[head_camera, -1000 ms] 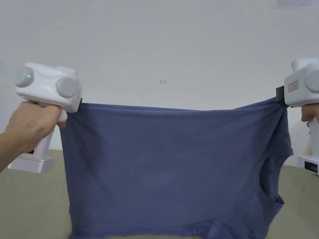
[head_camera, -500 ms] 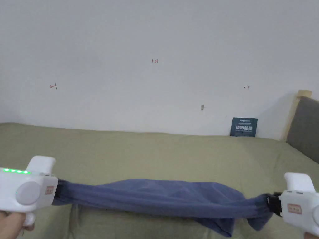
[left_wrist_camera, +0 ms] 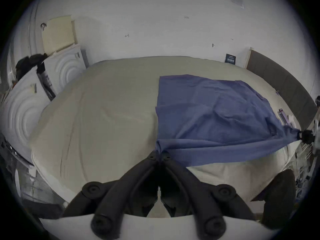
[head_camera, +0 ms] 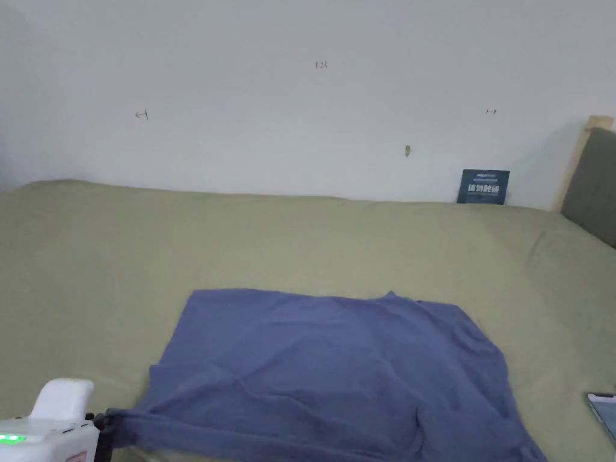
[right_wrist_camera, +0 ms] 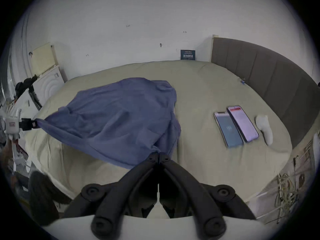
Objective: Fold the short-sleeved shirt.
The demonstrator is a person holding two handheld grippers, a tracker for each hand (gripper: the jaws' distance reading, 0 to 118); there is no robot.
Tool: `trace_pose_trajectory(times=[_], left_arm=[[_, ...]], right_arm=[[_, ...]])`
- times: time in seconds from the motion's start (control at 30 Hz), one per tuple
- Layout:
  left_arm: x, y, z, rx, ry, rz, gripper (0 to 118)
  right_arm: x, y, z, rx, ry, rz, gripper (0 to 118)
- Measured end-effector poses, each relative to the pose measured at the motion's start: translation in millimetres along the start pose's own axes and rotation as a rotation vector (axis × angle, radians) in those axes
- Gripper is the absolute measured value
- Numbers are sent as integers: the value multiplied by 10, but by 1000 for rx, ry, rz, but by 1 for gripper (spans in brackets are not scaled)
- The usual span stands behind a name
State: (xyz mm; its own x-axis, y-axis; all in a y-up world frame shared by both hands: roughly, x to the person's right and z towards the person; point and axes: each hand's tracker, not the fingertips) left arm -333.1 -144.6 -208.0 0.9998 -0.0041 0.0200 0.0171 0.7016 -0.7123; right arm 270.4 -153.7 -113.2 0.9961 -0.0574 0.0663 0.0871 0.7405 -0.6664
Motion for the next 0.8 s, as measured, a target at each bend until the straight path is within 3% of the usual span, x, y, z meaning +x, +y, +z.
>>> trace_pose_trajectory(times=[0.3, 0.33, 0.37, 0.4, 0.43, 0.47, 0.53, 0.63, 0.67, 0.7, 0.73, 0.77, 0.8], left_arm=[[-72, -294, -9, -59, -26, 40, 1], [-55, -305, -9, -62, -32, 44, 7], [-55, -312, -9, -61, -43, 51, 35], [-55, -320, -11, -61, -46, 53, 72], [-49, -323, -9, -67, -41, 53, 102], [-24, -344, 37, -59, -35, 56, 112], [-32, -318, 143, -40, -22, 75, 112], [-69, -273, 240, -44, -23, 113, 108], [-66, -263, 291, -35, -10, 120, 88], [-81, -268, 314, -32, -9, 114, 51], [-102, -283, 300, -29, -8, 101, 3], [-80, -283, 300, -42, 8, 98, 0], [-87, -279, 327, -55, 14, 98, 0]], right_arm=[[-34, -182, -39, -32, 23, -38, 0], [-43, -187, -55, -34, 24, -37, 0], [-38, -185, -63, -40, 22, -40, 16], [-47, -183, -75, -46, 15, -46, 51], [-56, -183, -96, -69, 2, -47, 94], [-54, -195, -92, -69, 8, -52, 116], [-66, -191, 36, -32, -10, -50, 109], [-22, -202, 2, -19, -13, -58, 112], [-18, -202, 17, -21, -18, -55, 99], [-13, -216, 53, -12, -23, -54, 69], [-18, -227, 74, 7, -31, -52, 21], [-27, -217, 76, 1, -45, -36, 0], [-25, -229, 91, 40, -93, -25, 0]])
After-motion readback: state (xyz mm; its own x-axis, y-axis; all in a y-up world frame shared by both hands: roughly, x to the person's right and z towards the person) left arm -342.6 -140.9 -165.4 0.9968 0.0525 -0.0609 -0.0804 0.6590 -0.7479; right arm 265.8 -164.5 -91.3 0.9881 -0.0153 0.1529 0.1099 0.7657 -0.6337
